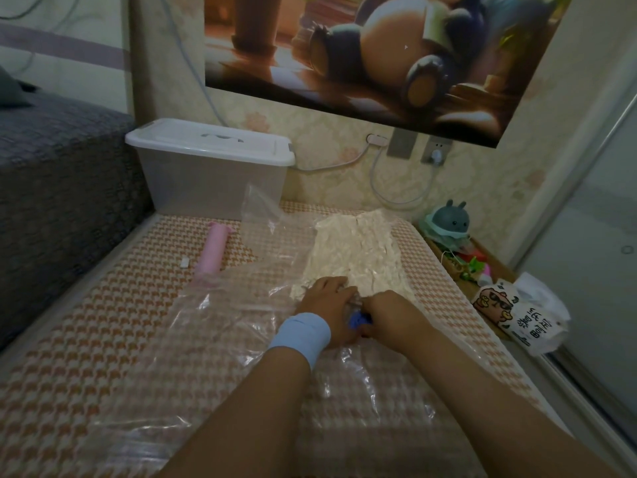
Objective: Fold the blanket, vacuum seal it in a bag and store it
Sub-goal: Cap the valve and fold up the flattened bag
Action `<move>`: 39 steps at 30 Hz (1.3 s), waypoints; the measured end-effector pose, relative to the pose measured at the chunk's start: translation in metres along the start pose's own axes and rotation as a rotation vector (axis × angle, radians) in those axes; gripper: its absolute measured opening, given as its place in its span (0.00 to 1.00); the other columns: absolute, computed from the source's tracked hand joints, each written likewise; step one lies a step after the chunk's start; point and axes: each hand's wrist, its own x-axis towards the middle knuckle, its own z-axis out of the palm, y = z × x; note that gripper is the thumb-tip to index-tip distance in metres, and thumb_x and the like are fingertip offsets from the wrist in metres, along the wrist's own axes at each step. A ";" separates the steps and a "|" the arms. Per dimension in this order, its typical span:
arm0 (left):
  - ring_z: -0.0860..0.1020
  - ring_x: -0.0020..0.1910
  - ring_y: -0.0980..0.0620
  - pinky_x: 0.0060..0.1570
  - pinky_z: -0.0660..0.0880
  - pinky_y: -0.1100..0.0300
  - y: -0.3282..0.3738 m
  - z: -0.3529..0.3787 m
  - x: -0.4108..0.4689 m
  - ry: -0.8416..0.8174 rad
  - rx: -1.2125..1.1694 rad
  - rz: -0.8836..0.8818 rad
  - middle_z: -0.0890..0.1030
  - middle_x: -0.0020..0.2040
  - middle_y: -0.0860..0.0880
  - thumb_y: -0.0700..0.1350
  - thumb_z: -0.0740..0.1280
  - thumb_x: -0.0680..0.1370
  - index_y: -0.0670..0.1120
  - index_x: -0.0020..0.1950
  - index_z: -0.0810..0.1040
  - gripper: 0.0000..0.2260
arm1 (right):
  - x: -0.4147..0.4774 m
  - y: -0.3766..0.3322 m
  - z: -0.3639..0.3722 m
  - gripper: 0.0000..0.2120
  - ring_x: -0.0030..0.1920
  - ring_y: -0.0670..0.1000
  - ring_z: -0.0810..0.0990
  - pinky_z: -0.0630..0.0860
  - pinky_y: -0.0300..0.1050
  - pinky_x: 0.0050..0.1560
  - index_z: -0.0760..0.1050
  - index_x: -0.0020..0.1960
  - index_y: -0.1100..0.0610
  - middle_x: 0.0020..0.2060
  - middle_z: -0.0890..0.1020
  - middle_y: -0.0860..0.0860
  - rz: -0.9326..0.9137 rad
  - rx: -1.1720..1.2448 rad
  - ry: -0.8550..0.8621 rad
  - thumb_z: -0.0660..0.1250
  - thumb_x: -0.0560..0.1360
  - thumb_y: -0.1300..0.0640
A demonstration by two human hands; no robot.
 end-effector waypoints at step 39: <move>0.49 0.76 0.47 0.75 0.51 0.54 0.003 -0.005 -0.003 -0.034 0.004 -0.002 0.54 0.78 0.50 0.61 0.72 0.69 0.52 0.77 0.57 0.42 | 0.000 -0.003 0.007 0.13 0.51 0.57 0.80 0.73 0.47 0.49 0.80 0.54 0.59 0.50 0.81 0.57 0.034 -0.037 -0.016 0.70 0.74 0.52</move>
